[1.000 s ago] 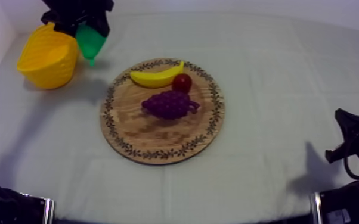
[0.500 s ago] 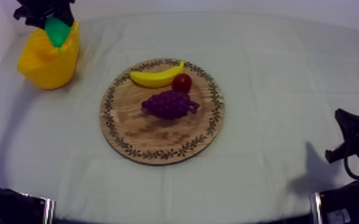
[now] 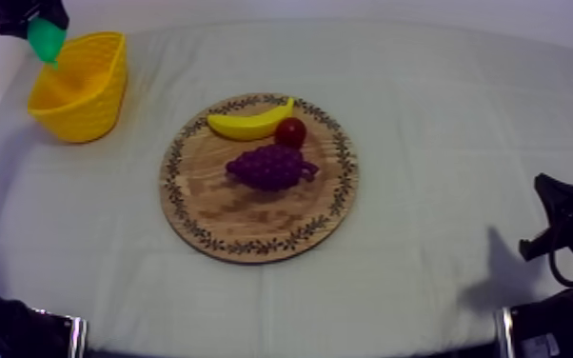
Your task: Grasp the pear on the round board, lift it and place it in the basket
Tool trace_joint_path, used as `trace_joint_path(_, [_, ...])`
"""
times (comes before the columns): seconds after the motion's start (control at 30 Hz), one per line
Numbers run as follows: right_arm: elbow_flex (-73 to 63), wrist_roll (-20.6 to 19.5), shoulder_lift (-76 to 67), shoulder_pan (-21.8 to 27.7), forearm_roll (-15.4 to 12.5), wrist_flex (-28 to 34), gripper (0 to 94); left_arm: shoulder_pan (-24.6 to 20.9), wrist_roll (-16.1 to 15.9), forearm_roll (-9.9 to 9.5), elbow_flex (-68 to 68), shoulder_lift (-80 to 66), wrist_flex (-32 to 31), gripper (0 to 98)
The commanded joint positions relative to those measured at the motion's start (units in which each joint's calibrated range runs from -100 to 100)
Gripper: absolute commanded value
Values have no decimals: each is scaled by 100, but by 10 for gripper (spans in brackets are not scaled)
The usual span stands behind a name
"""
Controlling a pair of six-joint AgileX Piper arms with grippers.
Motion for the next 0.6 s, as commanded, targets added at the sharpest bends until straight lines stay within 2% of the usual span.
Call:
trace_joint_path(0.0, [-2, 1, -3, 0, 1, 2, 2, -104, -22, 2, -31, 7, 7, 406])
trace_joint_path(0.57, [-2, 1, -3, 0, 1, 2, 2, -259, -49, 68, -259, 560, -121, 408])
